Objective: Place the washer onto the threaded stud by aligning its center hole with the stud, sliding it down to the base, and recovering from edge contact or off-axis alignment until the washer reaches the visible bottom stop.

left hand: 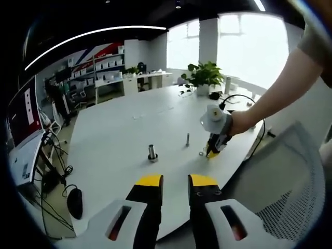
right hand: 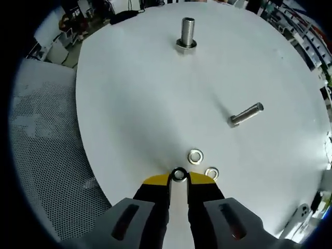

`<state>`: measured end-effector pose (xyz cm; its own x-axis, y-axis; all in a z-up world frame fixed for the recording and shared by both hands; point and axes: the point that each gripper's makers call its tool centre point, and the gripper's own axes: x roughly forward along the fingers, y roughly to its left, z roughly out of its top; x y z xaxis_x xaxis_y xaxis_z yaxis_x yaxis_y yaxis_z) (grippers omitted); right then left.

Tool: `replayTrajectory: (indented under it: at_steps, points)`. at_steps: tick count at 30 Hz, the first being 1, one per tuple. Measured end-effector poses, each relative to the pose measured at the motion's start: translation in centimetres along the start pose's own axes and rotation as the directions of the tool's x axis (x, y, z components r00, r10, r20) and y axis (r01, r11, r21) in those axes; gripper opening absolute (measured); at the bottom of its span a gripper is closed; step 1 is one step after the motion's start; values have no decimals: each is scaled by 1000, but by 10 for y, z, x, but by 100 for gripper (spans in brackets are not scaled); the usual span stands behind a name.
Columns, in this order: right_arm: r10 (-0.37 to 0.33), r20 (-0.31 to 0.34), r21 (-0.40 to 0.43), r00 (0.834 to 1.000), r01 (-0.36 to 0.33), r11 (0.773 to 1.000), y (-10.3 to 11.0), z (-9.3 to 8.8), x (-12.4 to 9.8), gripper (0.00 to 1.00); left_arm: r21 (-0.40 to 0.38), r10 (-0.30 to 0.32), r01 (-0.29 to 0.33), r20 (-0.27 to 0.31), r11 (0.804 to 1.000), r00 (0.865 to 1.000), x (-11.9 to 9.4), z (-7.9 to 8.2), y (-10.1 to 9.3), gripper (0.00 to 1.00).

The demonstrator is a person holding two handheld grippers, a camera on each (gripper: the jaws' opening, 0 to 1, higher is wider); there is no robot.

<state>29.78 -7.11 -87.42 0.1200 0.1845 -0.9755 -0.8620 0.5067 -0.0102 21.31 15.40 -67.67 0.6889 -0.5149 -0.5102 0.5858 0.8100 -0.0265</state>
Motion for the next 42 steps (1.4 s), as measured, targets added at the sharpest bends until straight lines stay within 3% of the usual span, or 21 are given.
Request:
replayTrajectory:
  at_steps: [14, 22, 32, 42]
  points:
    - [-11, 54, 34, 998, 9, 999, -10, 8, -31, 13, 26, -10, 10, -1, 1000, 1000, 2, 0, -4, 17]
    - [-6, 63, 43, 998, 3, 999, -11, 7, -37, 13, 34, -9, 9, -9, 999, 1000, 2, -1, -4, 17]
    - [-19, 100, 55, 995, 14, 998, -21, 26, -48, 13, 41, -7, 8, -18, 999, 1000, 3, -2, -4, 17]
    - [-42, 142, 77, 989, 31, 997, -45, 40, -61, 13, 52, -5, 6, -21, 999, 1000, 3, -3, -4, 17]
